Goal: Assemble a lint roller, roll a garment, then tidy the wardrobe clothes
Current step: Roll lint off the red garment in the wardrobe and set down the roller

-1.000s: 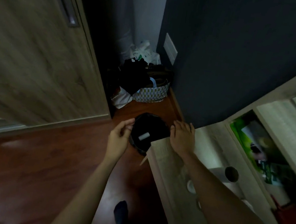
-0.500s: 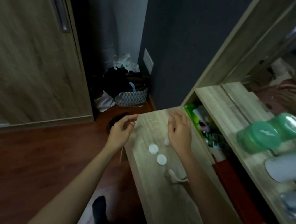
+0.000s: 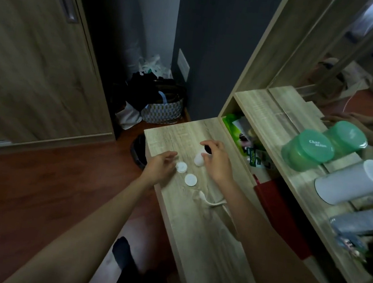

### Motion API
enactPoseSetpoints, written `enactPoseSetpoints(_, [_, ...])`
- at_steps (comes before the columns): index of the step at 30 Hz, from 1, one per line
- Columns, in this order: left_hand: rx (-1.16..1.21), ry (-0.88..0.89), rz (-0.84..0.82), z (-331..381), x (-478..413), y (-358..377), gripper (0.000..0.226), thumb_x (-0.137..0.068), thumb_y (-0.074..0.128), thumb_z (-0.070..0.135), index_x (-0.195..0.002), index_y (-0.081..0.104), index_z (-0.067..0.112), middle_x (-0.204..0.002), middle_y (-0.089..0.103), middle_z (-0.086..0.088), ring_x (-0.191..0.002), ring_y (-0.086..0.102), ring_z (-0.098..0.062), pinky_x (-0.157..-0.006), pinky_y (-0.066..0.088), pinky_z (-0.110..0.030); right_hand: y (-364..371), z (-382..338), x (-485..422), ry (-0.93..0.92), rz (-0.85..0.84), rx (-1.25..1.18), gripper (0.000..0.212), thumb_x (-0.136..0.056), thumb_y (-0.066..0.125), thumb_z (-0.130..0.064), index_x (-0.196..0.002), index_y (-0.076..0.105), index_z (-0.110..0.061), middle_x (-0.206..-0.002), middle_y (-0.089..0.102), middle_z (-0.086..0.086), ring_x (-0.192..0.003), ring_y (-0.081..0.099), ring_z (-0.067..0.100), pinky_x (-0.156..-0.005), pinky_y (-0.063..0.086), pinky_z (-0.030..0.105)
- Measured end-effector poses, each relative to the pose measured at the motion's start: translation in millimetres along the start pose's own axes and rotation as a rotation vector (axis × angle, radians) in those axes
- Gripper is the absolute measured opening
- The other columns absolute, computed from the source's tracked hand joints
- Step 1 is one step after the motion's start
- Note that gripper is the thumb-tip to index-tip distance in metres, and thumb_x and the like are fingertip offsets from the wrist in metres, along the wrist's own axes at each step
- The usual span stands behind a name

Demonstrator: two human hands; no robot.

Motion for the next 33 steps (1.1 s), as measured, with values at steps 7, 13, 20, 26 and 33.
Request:
enactPoseSetpoints(7, [-0.434, 0.142, -0.164, 9.7, -22.0, 22.2, 0.049, -0.088, 0.069, 0.028, -0.135, 0.058, 0.018, -0.126, 0.061, -0.010, -0.118, 0.055, -0.027, -0.095, 0.045, -0.035, -21.0, 19.6, 22.7, 0.060, 0.158, -0.227, 0.031, -0.088, 0.061, -0.006, -0.117, 0.061, -0.018, -0.124, 0.056, 0.006, -0.104, 0.053, 0.010, -0.077, 0.034, -0.001])
enactPoseSetpoints(13, [-0.561, 0.101, -0.197, 5.3, -36.6, 24.4, 0.046, -0.084, 0.074, 0.027, -0.126, 0.060, 0.016, -0.120, 0.052, -0.012, -0.112, 0.051, -0.030, -0.091, 0.047, -0.039, -18.2, 36.2, 35.1, 0.110, 0.184, -0.346, 0.030, -0.088, 0.062, -0.012, -0.116, 0.060, -0.024, -0.124, 0.057, 0.003, -0.109, 0.053, 0.011, -0.086, 0.043, 0.014])
enactPoseSetpoints(20, [-0.457, 0.115, -0.116, 13.2, -31.7, 20.6, 0.034, -0.080, 0.075, 0.020, -0.095, 0.044, 0.018, -0.100, 0.064, -0.008, -0.084, 0.055, -0.022, -0.064, 0.035, -0.030, -11.7, 34.6, 40.1, 0.156, 0.214, -0.455, 0.030, -0.087, 0.063, -0.012, -0.113, 0.060, -0.027, -0.123, 0.059, 0.001, -0.110, 0.055, 0.015, -0.091, 0.048, 0.033])
enactPoseSetpoints(26, [0.179, -0.165, 0.190, -0.1, -18.7, 10.6, 0.020, -0.078, 0.079, 0.009, -0.090, 0.064, 0.014, -0.084, 0.067, -0.003, -0.071, 0.063, -0.014, -0.062, 0.053, -0.026, -6.9, 28.2, 41.6, 0.174, 0.221, -0.526, 0.030, -0.087, 0.063, -0.013, -0.114, 0.059, -0.026, -0.120, 0.059, -0.004, -0.113, 0.055, 0.016, -0.097, 0.048, 0.039])
enactPoseSetpoints(33, [0.596, -0.345, 0.254, 4.1, -9.5, 19.9, 0.014, -0.087, 0.069, -0.003, -0.099, 0.068, -0.010, -0.045, 0.063, 0.002, -0.034, 0.055, -0.003, -0.039, 0.047, -0.015, 0.9, 11.5, 43.9, 0.115, 0.223, -0.639, 0.030, -0.088, 0.064, -0.010, -0.112, 0.058, -0.025, -0.119, 0.061, -0.006, -0.114, 0.056, 0.010, -0.095, 0.043, 0.021])
Point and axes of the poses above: each hand's wrist, its own x-axis away from the middle knuckle, its own y-axis out of the palm, z = x × y, the point moved 5 cm from there along -x, towards the middle knuckle
